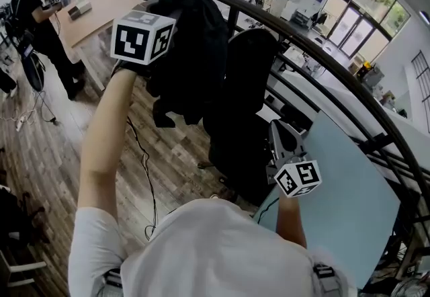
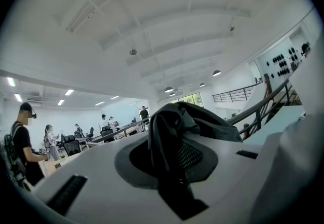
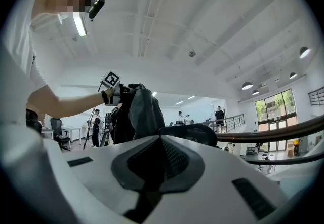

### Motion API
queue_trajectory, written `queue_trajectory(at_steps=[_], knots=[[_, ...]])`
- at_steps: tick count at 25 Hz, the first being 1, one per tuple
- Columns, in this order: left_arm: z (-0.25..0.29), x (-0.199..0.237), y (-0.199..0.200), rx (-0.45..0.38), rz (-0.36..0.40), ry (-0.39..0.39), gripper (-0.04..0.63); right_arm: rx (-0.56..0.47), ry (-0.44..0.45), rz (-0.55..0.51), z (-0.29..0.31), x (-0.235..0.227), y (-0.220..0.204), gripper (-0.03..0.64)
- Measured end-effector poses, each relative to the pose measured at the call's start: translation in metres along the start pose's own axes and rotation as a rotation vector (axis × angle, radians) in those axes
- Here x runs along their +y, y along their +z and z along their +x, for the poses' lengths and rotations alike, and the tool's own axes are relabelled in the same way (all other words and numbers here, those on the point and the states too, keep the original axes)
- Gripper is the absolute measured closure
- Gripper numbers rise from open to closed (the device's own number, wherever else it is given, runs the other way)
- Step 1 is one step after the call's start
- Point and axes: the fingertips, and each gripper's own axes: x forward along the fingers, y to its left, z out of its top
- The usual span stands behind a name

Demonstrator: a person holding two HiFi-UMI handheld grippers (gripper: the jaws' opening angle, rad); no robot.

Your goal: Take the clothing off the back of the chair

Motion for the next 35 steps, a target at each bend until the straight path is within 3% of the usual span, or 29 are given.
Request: queue_trajectory(at_steps=[3,11,20,27,35], knots=[[-0.001,-0.006,-0.003,-0.001,0.017,-0.002,0.508,-0.003,0.009,-0.001,0.001,0.003,-0.001,0.597],[-0.009,0.01,-0.018,0.007,-0.036,0.028,0.508,0.007,0.001,0.007,-0.002,-0.001,-0.003,0.597],[-0.057,0.033,-0.044,-0.068,-0.153,0.113,0.512,0.013,-0.006,0.004,-0.001,-0.009,-0.004,0.597],[-0.094,0.046,-0.076,-0.09,-0.172,0.192,0.531,0.018,-0.007,0.001,0.005,-0.014,-0.004,0.597],[-0.132,0.04,-0.123,-0.093,-0.238,0.225,0.535,0.025,-0.028,0.011,-0.001,-0.018,-0.01,0.597]])
